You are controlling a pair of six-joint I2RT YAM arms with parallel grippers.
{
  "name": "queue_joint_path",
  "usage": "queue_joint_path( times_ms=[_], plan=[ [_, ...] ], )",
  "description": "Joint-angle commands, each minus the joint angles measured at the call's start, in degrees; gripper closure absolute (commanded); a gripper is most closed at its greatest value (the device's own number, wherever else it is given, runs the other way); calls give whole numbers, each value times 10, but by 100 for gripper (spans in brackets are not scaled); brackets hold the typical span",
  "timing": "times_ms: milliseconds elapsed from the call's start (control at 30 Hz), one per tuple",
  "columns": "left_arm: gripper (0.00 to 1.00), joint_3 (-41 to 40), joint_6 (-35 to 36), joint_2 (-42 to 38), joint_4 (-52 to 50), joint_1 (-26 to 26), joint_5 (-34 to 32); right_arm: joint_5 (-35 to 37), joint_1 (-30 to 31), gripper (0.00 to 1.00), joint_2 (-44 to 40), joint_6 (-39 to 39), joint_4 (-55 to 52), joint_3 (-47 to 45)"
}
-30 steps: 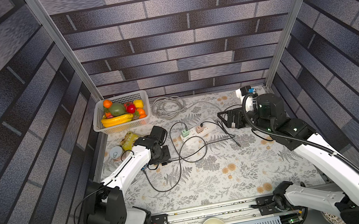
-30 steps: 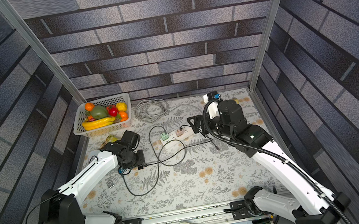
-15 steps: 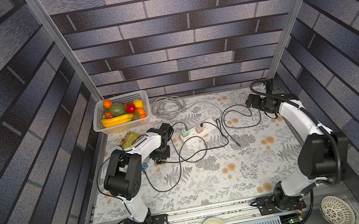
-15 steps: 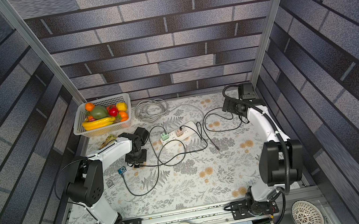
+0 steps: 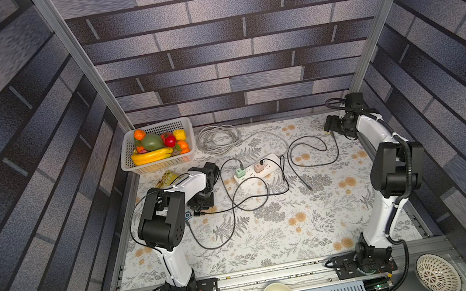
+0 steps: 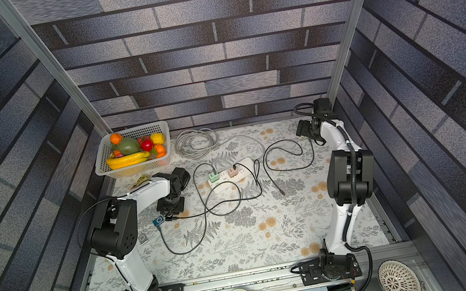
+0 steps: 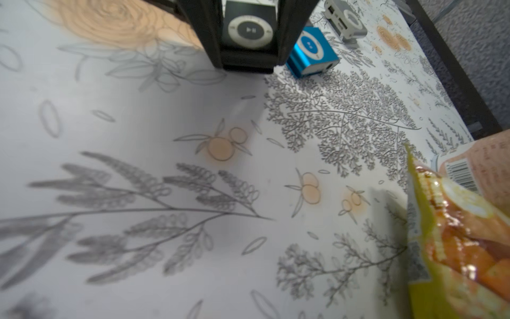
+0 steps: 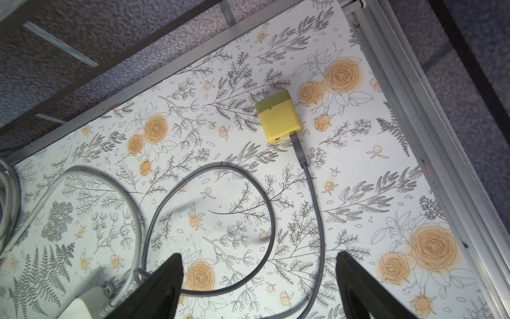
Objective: Charge mp3
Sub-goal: Move the mp3 player to the center of the board.
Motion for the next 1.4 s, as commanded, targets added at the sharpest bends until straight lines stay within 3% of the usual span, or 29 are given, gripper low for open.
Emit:
queue_joint_path(
  times_ms=[0,233,433,600,700,900,1033,1367],
  plan=[
    [85,-8,1,10,-32,17,-52,-10,4,13,9,-4,-9,11],
    [79,-8,-21,0,-45,54,-101,20,3,12,61,-9,-20,42],
    [74,-2,-39,12,-54,89,-136,69,3,11,127,9,-52,133],
    [44,6,-42,12,-50,91,-158,94,4,11,170,7,-57,185],
    [23,14,-35,-7,-32,61,-154,91,3,11,207,-5,-77,232],
    [10,53,-30,-94,29,-31,-81,87,1,12,301,-41,-131,353],
    [8,84,-27,-137,55,-71,-39,80,0,14,351,-61,-165,427],
    [6,82,-23,-222,103,-82,61,61,-11,20,396,-87,-180,474]
  ],
)
